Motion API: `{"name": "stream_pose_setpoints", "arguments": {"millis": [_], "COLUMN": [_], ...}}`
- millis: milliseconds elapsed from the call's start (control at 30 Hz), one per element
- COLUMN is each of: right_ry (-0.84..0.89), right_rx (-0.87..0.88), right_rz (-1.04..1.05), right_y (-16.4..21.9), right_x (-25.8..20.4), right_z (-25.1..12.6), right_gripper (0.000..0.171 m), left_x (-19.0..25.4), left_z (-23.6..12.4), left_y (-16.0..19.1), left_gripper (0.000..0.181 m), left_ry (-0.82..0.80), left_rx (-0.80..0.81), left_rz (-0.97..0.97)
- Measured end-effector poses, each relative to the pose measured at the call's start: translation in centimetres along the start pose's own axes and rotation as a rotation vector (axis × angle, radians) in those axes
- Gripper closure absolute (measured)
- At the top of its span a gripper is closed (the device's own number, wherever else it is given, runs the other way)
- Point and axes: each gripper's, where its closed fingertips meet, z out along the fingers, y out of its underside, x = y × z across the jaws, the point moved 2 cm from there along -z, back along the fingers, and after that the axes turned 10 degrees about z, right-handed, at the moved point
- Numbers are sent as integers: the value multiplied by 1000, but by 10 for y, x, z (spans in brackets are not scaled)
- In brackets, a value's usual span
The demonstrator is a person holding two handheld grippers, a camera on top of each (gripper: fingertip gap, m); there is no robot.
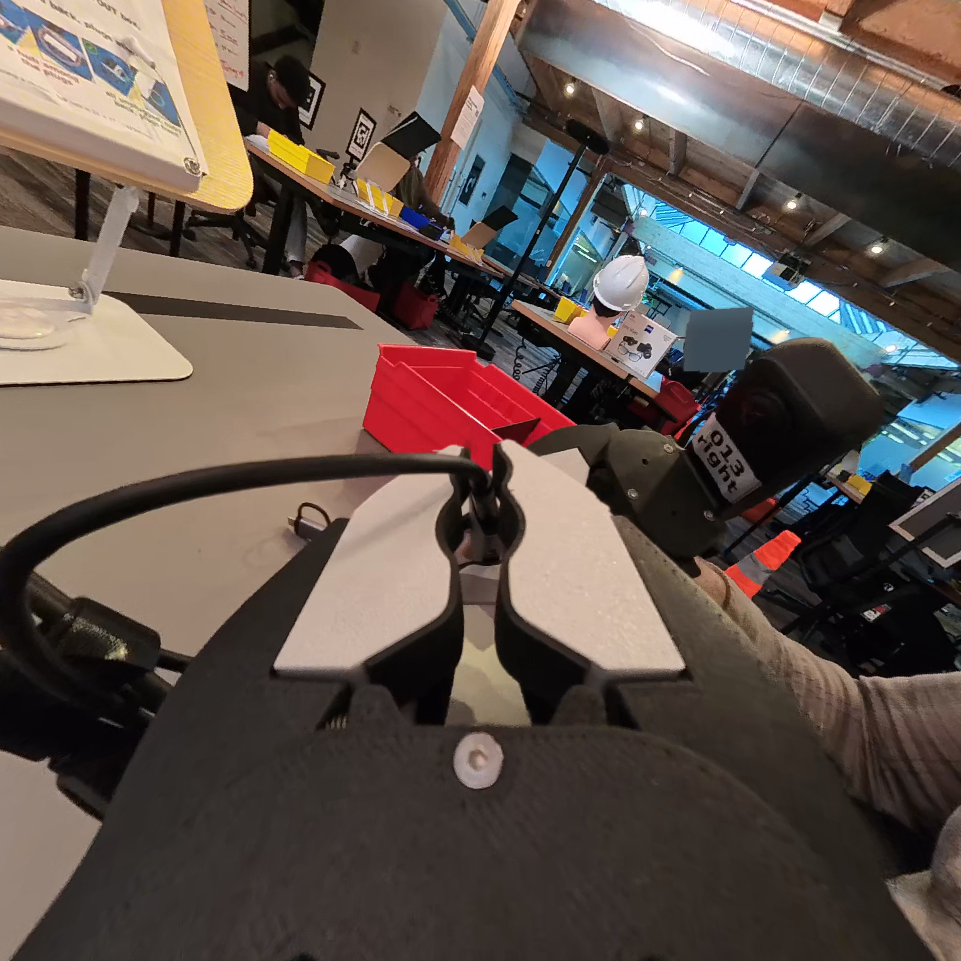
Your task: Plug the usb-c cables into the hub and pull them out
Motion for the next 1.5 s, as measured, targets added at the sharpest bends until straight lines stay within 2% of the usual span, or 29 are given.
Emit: {"name": "stream_pose_setpoints", "arguments": {"millis": [367,967,1100,1333,1433,1500], "right_ry": [13,17,46,90,87,95], "right_rx": [33,78,73,98,93,98], "right_rz": [7,-10,4,-10,-2,-2], "right_y": [-6,-14,-17,-22,-18,-19], "right_x": [-1,-1,-2,-3,-2,-2], "right_z": [-1,-10,-7,-5,-4,-6], "right_gripper": [156,156,156,156,156,156], "left_x": [-2,5,1,3,1,3], "left_z": [-4,-5,-8,-11,-9,-6], "left_y": [-5,-10,-13,-19,-14,-8], "left_gripper": [175,175,175,175,174,168], "left_ry": [-33,13,17,54,86,111], "left_rx": [0,-5,41,3,-25,-71], "left_rz": [31,22,-47,33,5,5]}}
